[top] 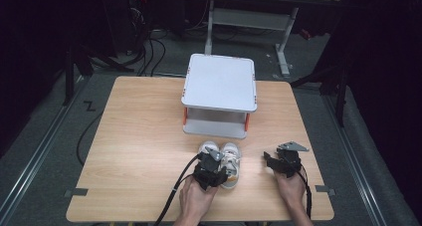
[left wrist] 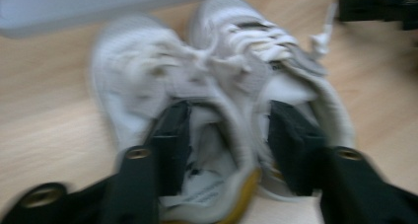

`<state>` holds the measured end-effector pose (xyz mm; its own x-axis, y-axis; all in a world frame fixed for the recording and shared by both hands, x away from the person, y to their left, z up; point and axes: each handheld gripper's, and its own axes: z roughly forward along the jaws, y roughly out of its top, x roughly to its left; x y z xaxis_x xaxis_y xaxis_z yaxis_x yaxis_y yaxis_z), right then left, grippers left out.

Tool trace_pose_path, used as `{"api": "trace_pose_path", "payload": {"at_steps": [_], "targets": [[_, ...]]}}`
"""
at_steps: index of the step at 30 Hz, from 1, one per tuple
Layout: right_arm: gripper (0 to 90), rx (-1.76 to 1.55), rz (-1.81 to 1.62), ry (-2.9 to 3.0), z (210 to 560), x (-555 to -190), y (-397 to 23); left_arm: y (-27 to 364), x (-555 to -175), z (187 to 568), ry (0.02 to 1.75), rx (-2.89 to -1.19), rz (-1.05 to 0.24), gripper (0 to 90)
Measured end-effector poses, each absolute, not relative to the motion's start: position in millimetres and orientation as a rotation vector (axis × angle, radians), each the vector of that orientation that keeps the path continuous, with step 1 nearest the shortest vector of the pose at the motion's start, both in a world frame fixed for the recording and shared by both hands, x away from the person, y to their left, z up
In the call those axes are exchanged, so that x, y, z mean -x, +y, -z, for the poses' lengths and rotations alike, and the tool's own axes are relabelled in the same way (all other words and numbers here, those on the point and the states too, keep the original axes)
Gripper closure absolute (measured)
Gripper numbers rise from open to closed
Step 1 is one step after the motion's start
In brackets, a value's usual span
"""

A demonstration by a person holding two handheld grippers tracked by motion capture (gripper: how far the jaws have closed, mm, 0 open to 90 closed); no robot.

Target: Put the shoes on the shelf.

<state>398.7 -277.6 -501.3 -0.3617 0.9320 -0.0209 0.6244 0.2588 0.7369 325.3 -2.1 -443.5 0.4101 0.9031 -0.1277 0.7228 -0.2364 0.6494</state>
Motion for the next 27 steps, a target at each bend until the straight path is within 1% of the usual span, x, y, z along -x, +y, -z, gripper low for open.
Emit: {"api": "trace_pose_path", "payload": {"at_steps": [6, 9, 13, 14, 15, 22, 27], "targets": [[42.2, -1.411, -0.898, 2.078, 501.3, -398.9, -277.5, -8.2, -336.4, 449.3, 1.377, -2.073, -0.377, 52.2], [42.0, -1.411, -0.899, 2.079, 501.3, -398.9, -277.6, -11.5, -337.7, 452.5, 1.366, -2.085, -0.402, 56.3], [41.9, -1.412, -0.9, 2.079, 501.2, -398.8, -277.5, -12.7, -335.9, 453.1, 1.335, -2.09, -0.411, 65.2], [41.8, -1.411, -0.899, 2.08, 501.3, -398.9, -277.5, -12.8, -335.8, 452.8, 1.335, -2.091, -0.411, 69.0], [41.8, -1.411, -0.899, 2.08, 501.3, -398.9, -277.5, -13.2, -335.3, 452.6, 1.338, -2.089, -0.414, 69.0], [41.7, -1.408, -0.898, 2.08, 501.3, -398.9, -277.6, -6.3, -333.7, 452.2, 1.334, -2.073, -0.416, 78.1], [41.4, -1.406, -0.897, 2.081, 501.3, -398.9, -277.6, -0.5, -332.1, 451.0, 1.313, -2.075, -0.422, 80.5]]}}
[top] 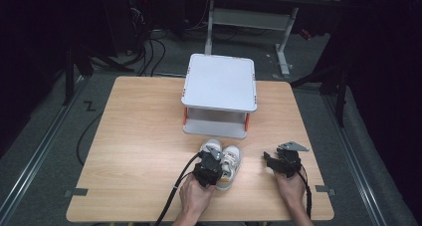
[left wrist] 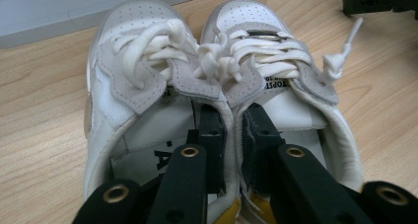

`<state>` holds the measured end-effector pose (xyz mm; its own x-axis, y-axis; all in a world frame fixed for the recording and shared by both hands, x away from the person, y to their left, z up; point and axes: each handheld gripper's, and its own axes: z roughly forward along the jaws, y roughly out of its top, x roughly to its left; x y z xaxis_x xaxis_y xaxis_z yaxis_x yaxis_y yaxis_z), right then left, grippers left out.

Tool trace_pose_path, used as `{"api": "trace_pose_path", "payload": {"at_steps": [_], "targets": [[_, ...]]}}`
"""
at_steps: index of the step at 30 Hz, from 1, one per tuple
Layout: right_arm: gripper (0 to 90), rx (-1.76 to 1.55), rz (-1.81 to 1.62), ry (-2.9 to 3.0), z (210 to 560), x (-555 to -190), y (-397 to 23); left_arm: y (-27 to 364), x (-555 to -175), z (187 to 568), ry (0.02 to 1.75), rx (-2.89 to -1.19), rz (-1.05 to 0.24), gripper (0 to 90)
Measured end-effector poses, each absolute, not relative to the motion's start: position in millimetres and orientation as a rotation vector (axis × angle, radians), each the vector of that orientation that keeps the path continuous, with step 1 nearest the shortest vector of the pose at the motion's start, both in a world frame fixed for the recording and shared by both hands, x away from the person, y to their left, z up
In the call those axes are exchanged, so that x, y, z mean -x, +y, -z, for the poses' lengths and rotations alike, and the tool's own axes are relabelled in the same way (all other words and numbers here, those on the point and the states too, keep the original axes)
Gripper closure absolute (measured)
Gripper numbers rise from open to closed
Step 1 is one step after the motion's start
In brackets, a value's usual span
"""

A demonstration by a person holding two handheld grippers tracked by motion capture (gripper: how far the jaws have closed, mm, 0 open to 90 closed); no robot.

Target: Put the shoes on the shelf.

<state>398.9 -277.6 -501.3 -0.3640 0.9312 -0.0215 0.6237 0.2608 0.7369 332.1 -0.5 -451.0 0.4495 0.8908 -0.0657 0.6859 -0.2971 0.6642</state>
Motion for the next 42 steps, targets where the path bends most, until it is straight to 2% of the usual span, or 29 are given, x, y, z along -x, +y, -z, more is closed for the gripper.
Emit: {"api": "trace_pose_path", "payload": {"at_steps": [19, 42], "targets": [[40.7, -1.404, -0.898, 2.083, 501.3, -399.1, -277.6, 16.3, -330.4, 431.9, 1.247, -2.039, -0.394, 81.5], [42.0, -1.429, -0.925, 2.078, 500.9, -399.2, -280.4, 42.3, -368.6, 415.0, 1.256, -2.001, -0.422, 81.5]]}}
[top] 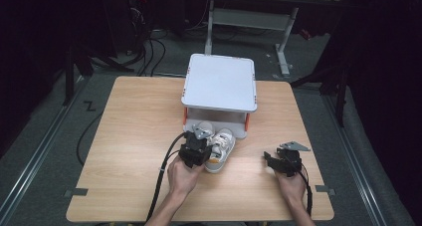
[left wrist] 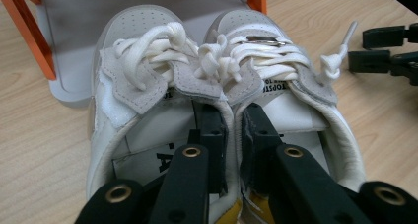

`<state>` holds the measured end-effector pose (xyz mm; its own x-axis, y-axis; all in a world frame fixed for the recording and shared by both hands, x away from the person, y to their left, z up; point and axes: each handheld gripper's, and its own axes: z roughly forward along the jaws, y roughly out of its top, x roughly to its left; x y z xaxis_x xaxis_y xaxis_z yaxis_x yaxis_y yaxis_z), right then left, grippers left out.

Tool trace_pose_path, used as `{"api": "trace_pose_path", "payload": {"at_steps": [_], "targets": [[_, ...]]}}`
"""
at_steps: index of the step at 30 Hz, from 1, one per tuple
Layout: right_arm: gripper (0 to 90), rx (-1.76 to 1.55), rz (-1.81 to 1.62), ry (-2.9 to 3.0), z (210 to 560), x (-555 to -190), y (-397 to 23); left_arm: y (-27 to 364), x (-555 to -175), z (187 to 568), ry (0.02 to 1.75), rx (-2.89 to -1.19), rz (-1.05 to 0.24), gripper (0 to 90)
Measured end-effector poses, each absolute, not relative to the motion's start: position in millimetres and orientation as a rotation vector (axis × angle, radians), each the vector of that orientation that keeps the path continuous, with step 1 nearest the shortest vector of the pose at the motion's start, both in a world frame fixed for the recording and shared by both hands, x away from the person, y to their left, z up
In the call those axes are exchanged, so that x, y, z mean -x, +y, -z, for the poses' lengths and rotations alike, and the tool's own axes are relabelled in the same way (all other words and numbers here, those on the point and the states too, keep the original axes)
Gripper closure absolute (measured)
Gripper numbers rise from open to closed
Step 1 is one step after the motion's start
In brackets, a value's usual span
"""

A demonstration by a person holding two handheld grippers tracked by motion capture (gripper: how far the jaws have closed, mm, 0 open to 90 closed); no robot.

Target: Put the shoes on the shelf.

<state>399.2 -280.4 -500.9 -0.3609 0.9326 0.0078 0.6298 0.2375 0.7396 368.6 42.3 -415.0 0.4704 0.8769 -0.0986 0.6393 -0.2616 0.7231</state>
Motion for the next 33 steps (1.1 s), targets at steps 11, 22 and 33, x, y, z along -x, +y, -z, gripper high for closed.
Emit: {"api": "trace_pose_path", "payload": {"at_steps": [11, 22, 33], "targets": [[51.6, -1.368, -1.054, 2.071, 484.6, -388.5, -279.9, 36.0, -393.3, 414.8, 1.256, -2.01, -0.461, 81.4], [57.2, -1.28, -1.199, 2.15, 441.3, -393.6, -268.4, 30.9, -414.3, 420.5, 1.272, -1.997, -0.499, 81.3], [63.6, -1.163, -1.305, 2.171, 397.4, -405.6, -249.6, 33.0, -428.9, 429.8, 1.296, -1.969, -0.52, 81.3]]}}
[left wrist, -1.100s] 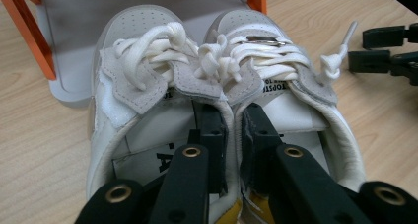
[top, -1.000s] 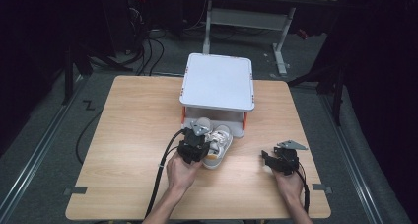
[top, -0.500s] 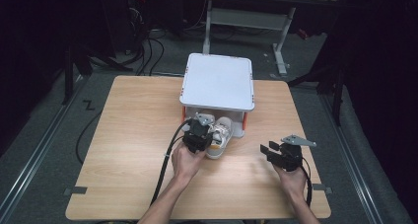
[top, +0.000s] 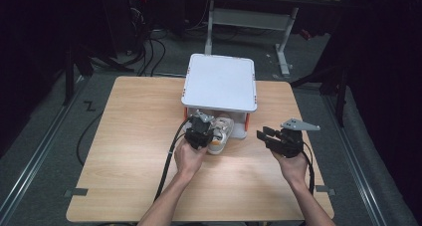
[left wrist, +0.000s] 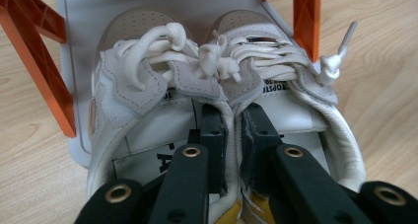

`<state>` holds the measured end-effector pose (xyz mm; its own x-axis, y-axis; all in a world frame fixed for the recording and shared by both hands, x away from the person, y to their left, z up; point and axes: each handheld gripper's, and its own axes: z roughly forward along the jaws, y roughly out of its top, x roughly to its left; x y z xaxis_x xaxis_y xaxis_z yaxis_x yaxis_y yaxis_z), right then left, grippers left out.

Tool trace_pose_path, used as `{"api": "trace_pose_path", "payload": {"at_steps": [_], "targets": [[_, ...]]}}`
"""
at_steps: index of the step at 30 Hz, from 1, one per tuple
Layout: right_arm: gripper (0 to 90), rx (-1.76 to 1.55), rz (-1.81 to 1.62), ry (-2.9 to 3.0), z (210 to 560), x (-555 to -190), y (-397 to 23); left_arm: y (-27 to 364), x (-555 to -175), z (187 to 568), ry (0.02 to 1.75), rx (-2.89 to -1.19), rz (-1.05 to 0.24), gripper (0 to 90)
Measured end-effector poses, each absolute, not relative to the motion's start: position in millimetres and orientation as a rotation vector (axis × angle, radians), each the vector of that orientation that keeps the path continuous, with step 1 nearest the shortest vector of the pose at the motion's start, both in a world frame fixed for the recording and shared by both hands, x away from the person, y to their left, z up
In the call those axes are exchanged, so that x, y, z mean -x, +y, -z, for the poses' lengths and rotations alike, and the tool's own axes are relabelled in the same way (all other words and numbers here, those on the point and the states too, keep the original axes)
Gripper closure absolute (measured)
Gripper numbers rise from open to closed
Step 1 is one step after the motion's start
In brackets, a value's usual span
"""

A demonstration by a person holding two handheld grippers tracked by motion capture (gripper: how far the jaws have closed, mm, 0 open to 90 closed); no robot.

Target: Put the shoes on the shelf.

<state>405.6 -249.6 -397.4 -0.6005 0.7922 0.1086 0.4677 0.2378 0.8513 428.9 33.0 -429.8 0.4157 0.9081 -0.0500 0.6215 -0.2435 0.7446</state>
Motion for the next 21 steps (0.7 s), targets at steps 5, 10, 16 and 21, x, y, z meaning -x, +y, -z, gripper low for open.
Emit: {"api": "trace_pose_path", "payload": {"at_steps": [5, 10, 16, 21], "targets": [[64.5, -1.099, -1.352, 2.169, 371.8, -412.0, -242.1, 30.6, -436.0, 432.0, 1.304, -1.966, -0.529, 81.3], [65.7, -1.049, -1.352, 2.165, 351.7, -423.5, -230.6, 25.6, -440.9, 433.0, 1.305, -1.968, -0.537, 81.3], [66.2, -1.05, -1.333, 2.159, 342.0, -443.2, -216.9, 22.7, -446.4, 436.2, 1.307, -1.957, -0.546, 81.2], [65.8, -1.045, -1.287, 2.145, 335.9, -459.3, -200.6, 23.1, -451.6, 442.0, 1.331, -1.962, -0.546, 81.2]]}}
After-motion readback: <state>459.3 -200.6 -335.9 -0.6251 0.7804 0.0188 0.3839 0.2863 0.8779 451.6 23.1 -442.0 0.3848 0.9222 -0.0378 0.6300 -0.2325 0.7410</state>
